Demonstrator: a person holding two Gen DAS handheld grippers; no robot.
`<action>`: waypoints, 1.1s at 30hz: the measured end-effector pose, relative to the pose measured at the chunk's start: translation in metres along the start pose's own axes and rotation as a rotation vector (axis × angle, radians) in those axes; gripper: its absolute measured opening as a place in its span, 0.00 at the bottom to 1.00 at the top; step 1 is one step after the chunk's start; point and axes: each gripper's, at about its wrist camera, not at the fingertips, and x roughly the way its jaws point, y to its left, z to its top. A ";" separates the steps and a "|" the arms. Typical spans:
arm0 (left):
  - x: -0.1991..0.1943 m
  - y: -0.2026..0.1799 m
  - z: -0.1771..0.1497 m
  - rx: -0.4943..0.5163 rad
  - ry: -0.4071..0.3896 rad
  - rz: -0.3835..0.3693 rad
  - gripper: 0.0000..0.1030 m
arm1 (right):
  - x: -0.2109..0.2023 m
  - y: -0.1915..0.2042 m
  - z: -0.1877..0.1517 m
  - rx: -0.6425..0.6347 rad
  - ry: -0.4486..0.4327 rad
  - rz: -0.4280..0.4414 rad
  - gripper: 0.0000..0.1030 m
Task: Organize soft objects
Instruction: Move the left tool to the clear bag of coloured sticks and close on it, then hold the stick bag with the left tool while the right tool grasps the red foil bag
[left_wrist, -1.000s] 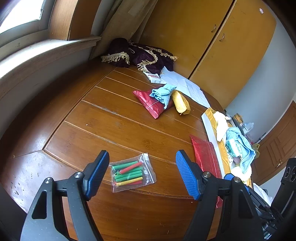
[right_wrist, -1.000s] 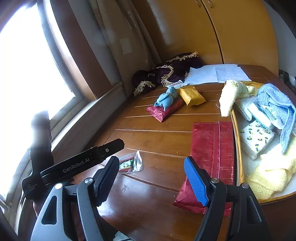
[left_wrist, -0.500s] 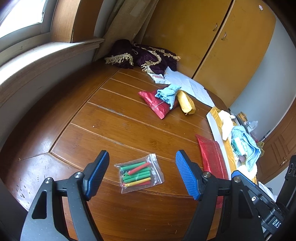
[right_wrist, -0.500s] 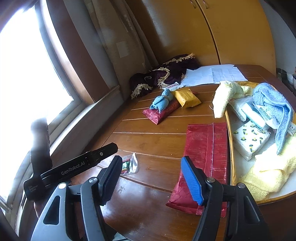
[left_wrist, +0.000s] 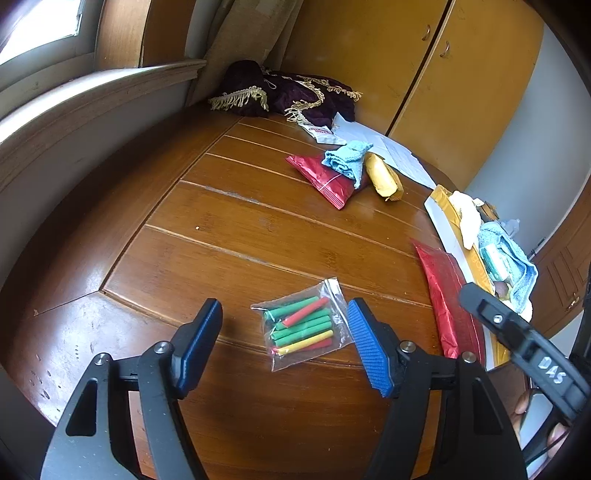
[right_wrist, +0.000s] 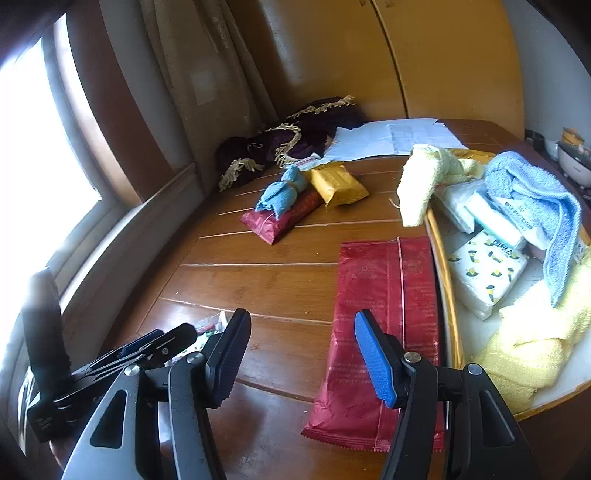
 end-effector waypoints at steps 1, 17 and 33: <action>0.001 0.000 0.000 0.001 0.003 -0.002 0.66 | 0.004 0.003 0.001 -0.022 0.003 -0.042 0.60; 0.009 -0.021 -0.007 0.139 0.016 0.107 0.30 | 0.035 0.006 -0.013 -0.166 0.057 -0.260 0.24; -0.021 -0.017 -0.006 0.095 0.010 -0.044 0.64 | -0.006 0.028 -0.035 -0.201 0.014 0.129 0.21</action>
